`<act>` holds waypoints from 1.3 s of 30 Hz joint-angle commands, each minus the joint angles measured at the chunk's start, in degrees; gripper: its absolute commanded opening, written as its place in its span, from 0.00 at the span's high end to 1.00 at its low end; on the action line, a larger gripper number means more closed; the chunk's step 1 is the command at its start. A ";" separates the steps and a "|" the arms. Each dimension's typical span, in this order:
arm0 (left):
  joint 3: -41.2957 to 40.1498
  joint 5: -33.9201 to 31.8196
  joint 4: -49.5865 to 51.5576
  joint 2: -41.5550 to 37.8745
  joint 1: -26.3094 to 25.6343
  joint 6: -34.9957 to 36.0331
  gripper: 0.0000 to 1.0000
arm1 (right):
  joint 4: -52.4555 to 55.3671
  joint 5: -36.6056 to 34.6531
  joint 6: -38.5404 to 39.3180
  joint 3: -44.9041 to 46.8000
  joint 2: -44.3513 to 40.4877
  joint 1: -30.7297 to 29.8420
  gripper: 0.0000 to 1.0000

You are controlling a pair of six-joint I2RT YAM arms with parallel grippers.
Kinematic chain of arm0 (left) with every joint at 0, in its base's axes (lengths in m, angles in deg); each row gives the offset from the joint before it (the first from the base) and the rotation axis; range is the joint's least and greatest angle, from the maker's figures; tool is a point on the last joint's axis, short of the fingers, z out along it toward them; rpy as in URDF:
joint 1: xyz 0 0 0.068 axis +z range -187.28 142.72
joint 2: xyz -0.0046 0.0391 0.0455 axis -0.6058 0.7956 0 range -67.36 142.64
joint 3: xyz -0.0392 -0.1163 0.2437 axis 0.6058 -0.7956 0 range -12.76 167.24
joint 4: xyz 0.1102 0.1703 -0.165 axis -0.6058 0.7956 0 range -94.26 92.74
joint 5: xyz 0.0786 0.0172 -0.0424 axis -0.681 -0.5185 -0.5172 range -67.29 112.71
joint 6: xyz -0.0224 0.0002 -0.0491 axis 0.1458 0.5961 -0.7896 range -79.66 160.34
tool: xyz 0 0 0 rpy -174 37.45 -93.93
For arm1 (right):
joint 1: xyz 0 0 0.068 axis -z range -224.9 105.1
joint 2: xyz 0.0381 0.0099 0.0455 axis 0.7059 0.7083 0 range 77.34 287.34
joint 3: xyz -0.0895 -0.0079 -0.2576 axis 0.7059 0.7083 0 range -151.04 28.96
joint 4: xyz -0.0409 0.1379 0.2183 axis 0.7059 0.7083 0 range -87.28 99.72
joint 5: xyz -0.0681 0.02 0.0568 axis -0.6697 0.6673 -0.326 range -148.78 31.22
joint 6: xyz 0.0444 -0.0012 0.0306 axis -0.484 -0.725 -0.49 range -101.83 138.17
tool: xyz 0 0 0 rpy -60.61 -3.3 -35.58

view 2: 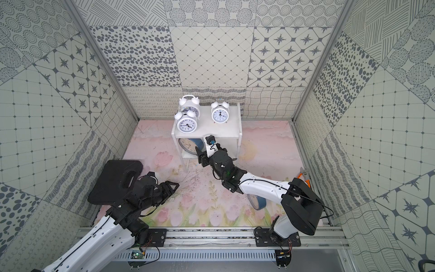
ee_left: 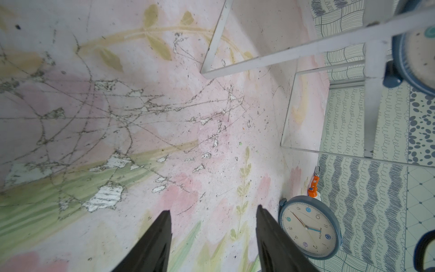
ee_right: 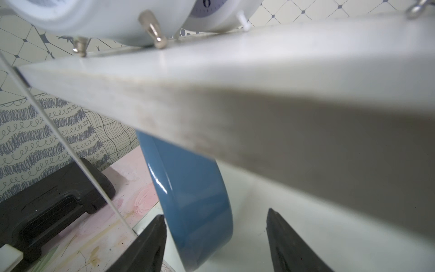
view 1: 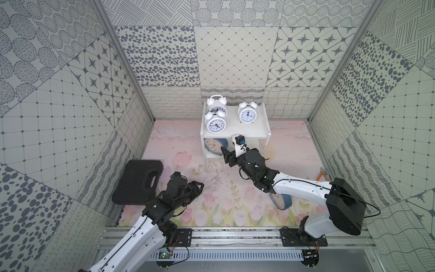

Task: Place the alarm clocks on the shelf by style
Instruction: Place the alarm on the shelf.

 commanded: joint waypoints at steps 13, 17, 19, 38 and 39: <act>0.13 1.31 -0.92 -0.60 0.62 1.69 0.39 | 1.22 -2.99 -3.62 1.22 -2.18 1.77 0.35; 0.35 1.28 -0.82 -0.67 0.75 1.87 0.38 | 1.41 -3.87 -4.13 0.79 -1.87 1.89 0.37; 0.50 1.35 -0.82 -0.62 0.79 2.02 0.38 | 1.48 -5.04 -4.46 0.65 -1.69 1.89 0.37; 1.49 1.40 1.28 -0.49 1.41 3.36 0.37 | 0.46 -8.35 -6.62 0.92 -0.24 1.71 0.34; 1.44 1.34 1.30 -0.53 1.50 3.45 0.37 | 0.45 -8.67 -6.53 0.98 -0.27 1.60 0.33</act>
